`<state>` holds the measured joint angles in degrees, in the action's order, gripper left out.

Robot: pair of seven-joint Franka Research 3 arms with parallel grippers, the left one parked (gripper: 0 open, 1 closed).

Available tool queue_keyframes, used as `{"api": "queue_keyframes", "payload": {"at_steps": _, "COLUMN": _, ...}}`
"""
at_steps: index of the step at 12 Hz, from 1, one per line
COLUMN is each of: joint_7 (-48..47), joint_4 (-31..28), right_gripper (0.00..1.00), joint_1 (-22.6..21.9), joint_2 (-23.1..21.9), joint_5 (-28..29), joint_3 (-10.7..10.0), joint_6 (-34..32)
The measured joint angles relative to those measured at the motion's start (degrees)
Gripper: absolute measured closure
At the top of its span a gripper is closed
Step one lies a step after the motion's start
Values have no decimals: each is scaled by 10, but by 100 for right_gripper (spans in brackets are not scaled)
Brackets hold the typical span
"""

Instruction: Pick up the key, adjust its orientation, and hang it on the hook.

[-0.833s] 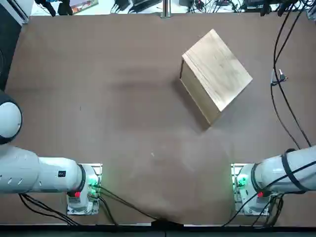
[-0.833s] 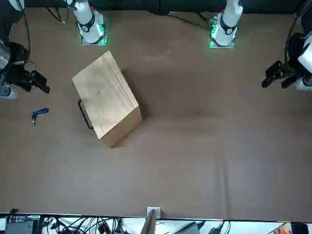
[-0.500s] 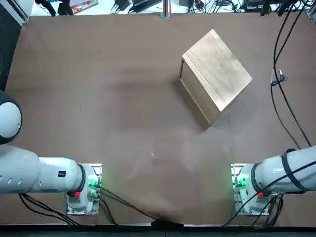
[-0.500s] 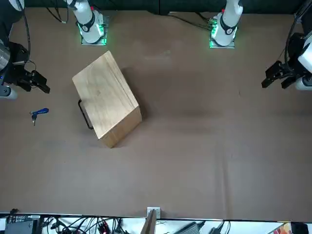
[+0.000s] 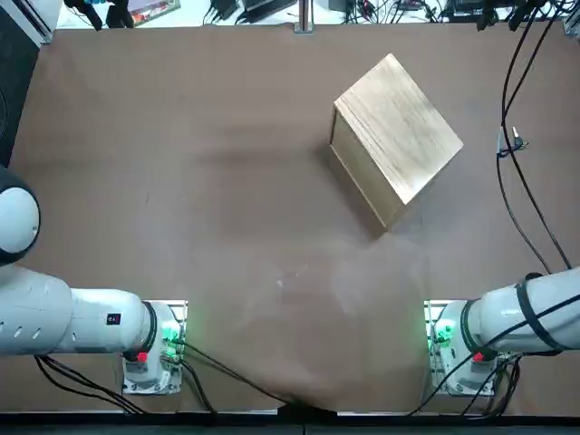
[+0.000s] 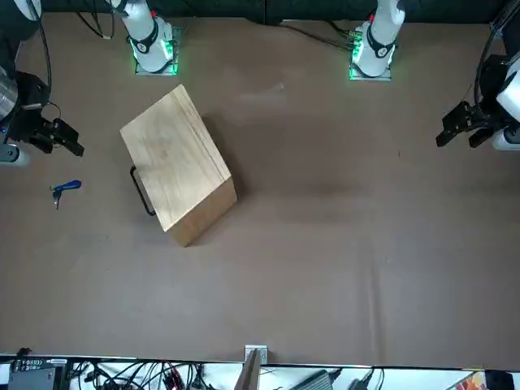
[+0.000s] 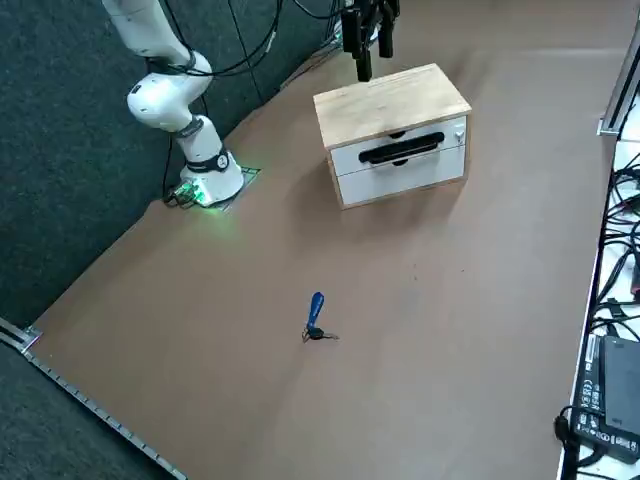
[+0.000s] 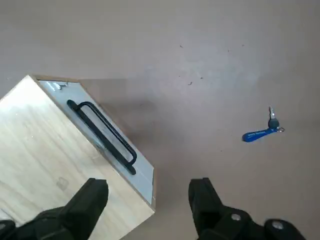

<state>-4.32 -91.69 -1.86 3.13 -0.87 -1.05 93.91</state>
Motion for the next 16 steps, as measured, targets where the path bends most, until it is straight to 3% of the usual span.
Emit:
{"api": "queue_keyframes", "payload": {"at_steps": 9, "joint_7": 0, "joint_4": 0, "right_gripper": 1, "joint_1": 5, "joint_2": 24, "joint_5": 0, "joint_3": -6, "joint_6": 4}}
{"api": "queue_keyframes", "payload": {"at_steps": 14, "joint_7": -16, "joint_4": 0, "right_gripper": 1, "joint_1": 46, "joint_2": 35, "joint_5": 0, "joint_3": -10, "joint_6": 26}}
{"api": "queue_keyframes", "payload": {"at_steps": 16, "joint_7": -72, "joint_4": 0, "right_gripper": 1, "joint_1": 77, "joint_2": 45, "joint_5": 0, "joint_3": -12, "joint_6": 41}}
